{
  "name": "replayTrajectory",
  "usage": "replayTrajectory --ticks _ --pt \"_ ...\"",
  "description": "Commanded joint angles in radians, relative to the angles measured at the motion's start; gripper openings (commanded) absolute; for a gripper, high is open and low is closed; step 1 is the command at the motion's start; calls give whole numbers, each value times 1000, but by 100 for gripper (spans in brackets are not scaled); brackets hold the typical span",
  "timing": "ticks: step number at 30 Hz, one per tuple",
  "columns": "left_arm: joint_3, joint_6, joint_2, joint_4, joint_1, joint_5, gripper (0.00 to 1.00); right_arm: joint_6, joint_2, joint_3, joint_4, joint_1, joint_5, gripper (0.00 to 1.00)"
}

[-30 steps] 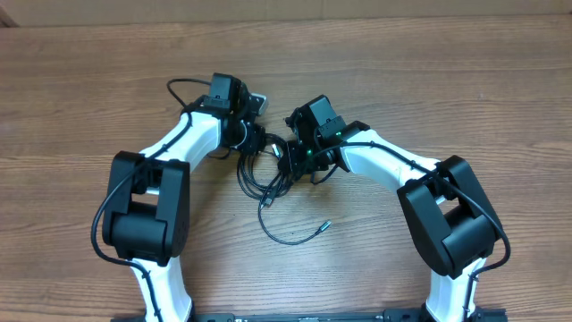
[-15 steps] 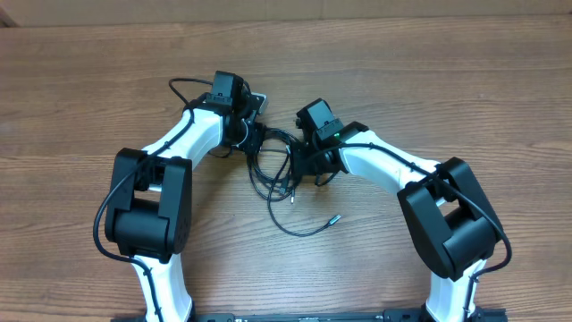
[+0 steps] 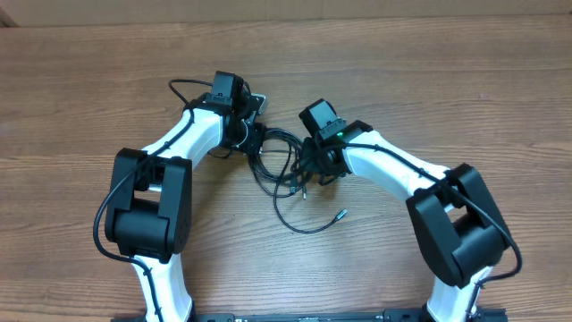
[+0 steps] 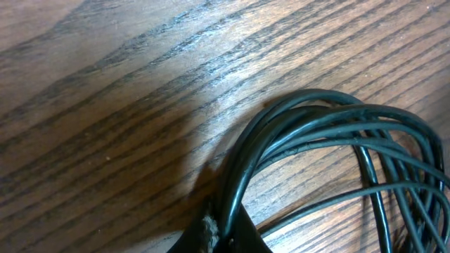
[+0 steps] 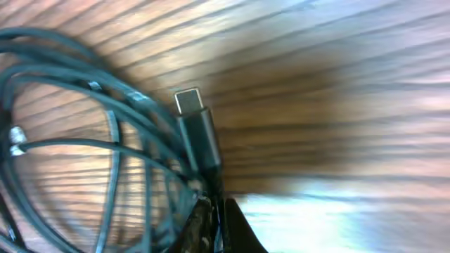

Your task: Untangle cables

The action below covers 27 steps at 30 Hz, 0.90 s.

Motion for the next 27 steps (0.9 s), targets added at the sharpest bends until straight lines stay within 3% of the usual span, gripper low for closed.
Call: replayTrajectory --ticks 1,7,22,25,27 --pt "-3 -23 48 -11 11 6 4 26 -68 -7 -43 -9 141 4" --pt "2 -20 48 -2 11 108 4 139 -62 -23 -127 -9 143 4" --pt "2 -18 48 8 13 156 4 152 -62 -132 -101 -1 109 7" --pt "2 5 48 6 13 156 4 46 -63 -124 -97 -9 95 12" --pt "2 5 48 7 13 156 4 -78 -67 -85 -116 -20 42 24"
